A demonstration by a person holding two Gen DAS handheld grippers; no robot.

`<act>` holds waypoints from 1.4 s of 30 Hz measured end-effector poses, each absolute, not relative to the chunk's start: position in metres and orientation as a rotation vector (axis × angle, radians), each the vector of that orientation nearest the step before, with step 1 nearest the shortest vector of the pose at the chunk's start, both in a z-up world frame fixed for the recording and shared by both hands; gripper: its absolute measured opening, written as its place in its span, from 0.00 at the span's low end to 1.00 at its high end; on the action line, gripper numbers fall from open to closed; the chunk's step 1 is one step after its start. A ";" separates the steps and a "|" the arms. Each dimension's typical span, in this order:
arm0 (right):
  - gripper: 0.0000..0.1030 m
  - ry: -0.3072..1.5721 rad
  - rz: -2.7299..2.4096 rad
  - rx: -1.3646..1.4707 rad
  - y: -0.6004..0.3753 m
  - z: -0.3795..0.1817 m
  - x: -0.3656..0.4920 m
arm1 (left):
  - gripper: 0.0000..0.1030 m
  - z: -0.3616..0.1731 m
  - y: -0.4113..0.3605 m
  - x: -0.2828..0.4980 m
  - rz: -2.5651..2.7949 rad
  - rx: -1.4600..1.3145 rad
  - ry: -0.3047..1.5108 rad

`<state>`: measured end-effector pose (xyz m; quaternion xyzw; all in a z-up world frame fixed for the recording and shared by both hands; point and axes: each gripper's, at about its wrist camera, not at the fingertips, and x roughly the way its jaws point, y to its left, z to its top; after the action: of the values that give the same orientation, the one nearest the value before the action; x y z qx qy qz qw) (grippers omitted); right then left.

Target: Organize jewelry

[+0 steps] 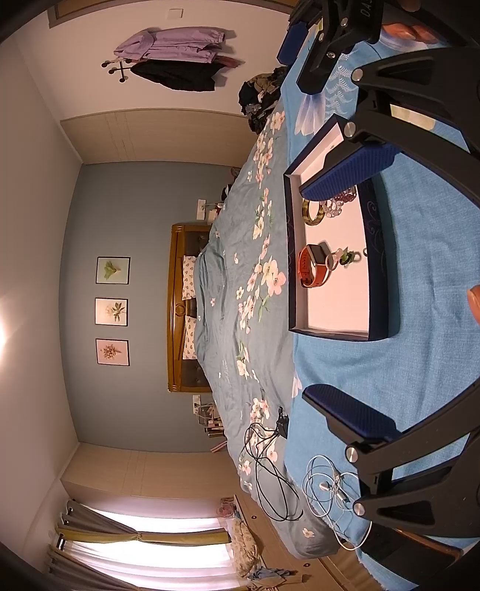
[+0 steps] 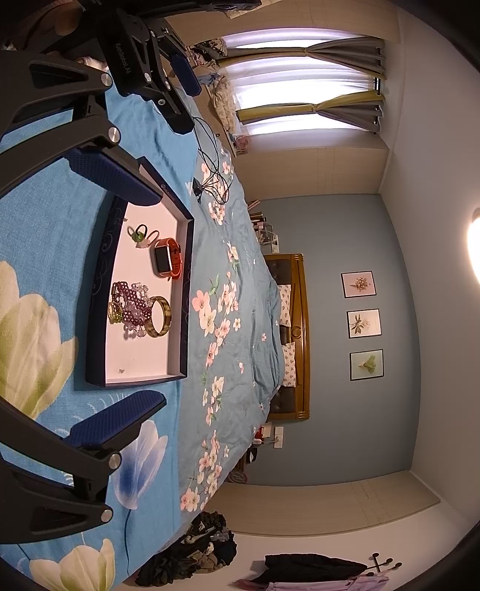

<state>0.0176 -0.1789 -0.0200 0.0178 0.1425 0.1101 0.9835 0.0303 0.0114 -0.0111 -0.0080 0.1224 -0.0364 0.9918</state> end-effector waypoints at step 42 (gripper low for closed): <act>0.94 0.296 0.217 0.042 -0.181 -0.019 0.021 | 0.95 -0.013 0.008 0.032 -0.075 -0.002 0.247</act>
<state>0.0213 -0.1808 -0.0191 0.0208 0.1473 0.1080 0.9830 0.0320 0.0080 -0.0134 -0.0011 0.1232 -0.0375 0.9917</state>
